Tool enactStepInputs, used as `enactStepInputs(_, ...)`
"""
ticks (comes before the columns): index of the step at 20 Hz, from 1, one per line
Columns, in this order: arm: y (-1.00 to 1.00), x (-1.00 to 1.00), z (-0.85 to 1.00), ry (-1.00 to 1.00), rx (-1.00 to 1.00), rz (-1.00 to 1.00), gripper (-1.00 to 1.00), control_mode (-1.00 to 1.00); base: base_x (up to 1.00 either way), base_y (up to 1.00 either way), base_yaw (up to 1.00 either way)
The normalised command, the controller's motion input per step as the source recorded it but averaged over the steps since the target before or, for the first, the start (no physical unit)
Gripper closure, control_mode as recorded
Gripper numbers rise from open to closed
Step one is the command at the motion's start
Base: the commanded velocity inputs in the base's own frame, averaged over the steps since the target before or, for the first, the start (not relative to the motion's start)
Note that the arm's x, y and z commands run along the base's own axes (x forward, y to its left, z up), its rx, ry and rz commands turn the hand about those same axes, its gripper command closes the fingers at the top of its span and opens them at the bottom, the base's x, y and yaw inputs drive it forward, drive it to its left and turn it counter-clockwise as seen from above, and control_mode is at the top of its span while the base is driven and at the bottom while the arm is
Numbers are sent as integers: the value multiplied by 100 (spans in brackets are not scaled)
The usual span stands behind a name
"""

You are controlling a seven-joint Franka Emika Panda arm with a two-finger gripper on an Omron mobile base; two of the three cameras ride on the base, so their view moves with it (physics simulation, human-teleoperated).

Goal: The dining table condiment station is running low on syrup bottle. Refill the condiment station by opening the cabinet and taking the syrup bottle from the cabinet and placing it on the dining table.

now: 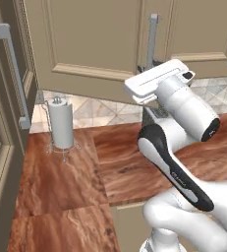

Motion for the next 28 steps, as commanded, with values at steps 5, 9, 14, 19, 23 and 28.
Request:
enactStepInputs(5,95,-96,1,4,0,0,100,-100,0,0,0)
enactStepInputs(9,82,-97,-2,6,0,2,100,-100,0,0,0)
enactStepInputs(14,42,-69,-33,5,4,5,-100,-100,0,0,0)
enactStepInputs(19,-65,-44,15,0,30,18,-100,-100,0,0,0)
enactStepInputs(23,-81,-9,32,7,39,28,-100,-100,0,0,0)
enactStepInputs(28,-48,59,2,28,35,37,-100,-100,0,0,0)
